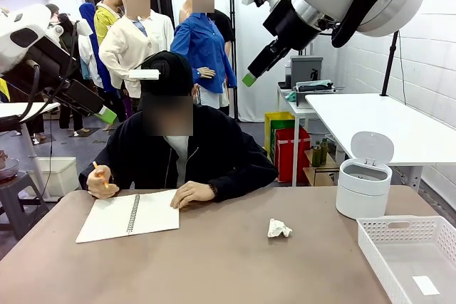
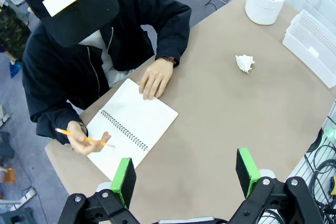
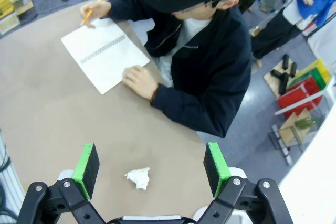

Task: Sort the paper based on its condition.
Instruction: If a person hands you a paper, place it in the Organizing basket , and if it's crumpled, put it in the Trash can.

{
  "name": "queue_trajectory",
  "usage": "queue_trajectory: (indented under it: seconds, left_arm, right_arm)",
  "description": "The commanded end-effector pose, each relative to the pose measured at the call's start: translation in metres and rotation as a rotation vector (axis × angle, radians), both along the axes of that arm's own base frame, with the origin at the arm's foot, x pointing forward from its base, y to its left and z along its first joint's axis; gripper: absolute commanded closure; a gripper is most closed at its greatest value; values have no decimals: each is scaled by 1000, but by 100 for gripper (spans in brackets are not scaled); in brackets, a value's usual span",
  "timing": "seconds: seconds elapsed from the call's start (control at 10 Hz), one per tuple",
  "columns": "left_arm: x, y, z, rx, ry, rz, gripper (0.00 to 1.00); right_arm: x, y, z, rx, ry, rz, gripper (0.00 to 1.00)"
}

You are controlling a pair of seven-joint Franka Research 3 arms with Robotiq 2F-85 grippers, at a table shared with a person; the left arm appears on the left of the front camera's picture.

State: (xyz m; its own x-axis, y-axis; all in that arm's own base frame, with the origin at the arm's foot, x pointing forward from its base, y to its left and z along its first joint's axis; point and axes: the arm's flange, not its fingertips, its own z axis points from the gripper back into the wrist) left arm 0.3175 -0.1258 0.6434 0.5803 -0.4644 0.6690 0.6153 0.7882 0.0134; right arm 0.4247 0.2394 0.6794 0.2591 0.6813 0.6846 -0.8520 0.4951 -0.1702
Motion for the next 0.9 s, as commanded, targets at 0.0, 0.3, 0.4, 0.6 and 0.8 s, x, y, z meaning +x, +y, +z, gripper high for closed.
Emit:
queue_trajectory:
  seconds: [0.0,0.3,0.4,0.6,0.8]
  left_arm:
    - [0,1,0,-2,-1,1,0]
    - [0,1,0,-2,-1,1,0]
    - [0,1,0,-2,-1,1,0]
    - [0,1,0,-2,-1,1,0]
    - [0,1,0,-2,-1,1,0]
  right_arm:
    - [7,-4,-23,-140,183,-47,0]
    - [17,-6,-71,-270,379,-67,0]
    - [18,-4,-83,-312,392,-83,0]
    - [14,1,-118,-423,459,-113,0]
    - [3,8,-146,-472,443,-139,0]
